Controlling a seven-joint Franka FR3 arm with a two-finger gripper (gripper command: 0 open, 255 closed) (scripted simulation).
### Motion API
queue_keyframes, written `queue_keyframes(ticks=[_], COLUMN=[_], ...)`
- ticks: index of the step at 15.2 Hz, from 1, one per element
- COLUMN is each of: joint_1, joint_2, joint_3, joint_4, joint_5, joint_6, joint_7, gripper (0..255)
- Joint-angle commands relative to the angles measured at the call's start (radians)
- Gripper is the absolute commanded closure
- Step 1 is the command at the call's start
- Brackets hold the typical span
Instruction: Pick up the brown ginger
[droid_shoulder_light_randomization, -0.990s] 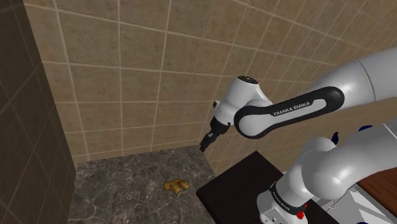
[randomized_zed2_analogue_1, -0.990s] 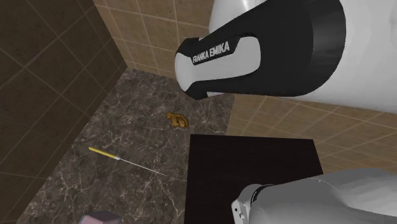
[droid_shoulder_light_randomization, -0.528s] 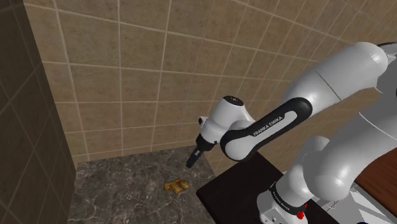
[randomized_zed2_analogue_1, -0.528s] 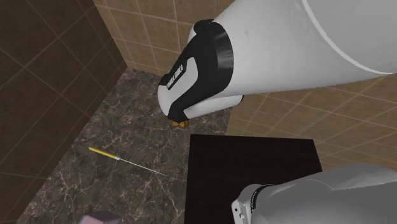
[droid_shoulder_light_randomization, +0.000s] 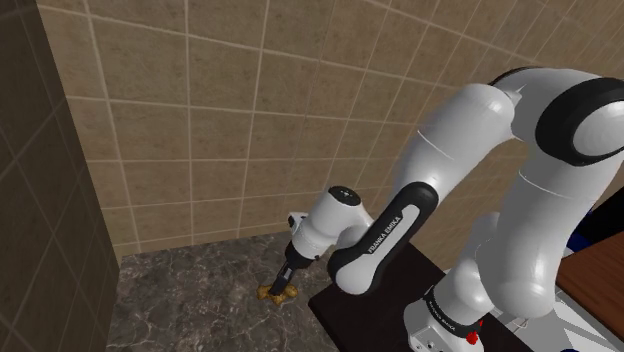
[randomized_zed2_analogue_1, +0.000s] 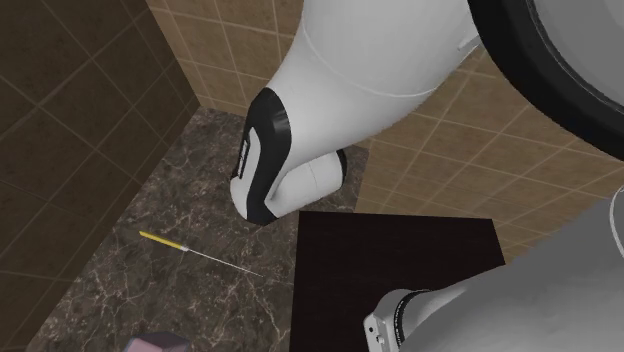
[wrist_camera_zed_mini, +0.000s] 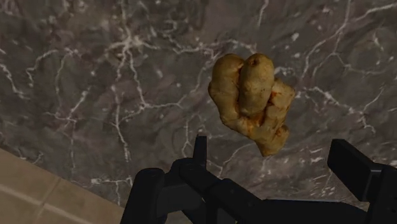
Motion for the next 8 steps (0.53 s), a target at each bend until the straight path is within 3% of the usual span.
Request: queue_keyframes(ticks=[1,8], joint_1=[0.007,0.026], joint_2=[0.049,0.158], joint_3=[-0.006,-0.029], joint_4=[0.011,0.037], joint_5=[-0.007,-0.013], joint_6=[0.042,0.125], joint_7=[-0.005,-0.012], gripper=[0,0])
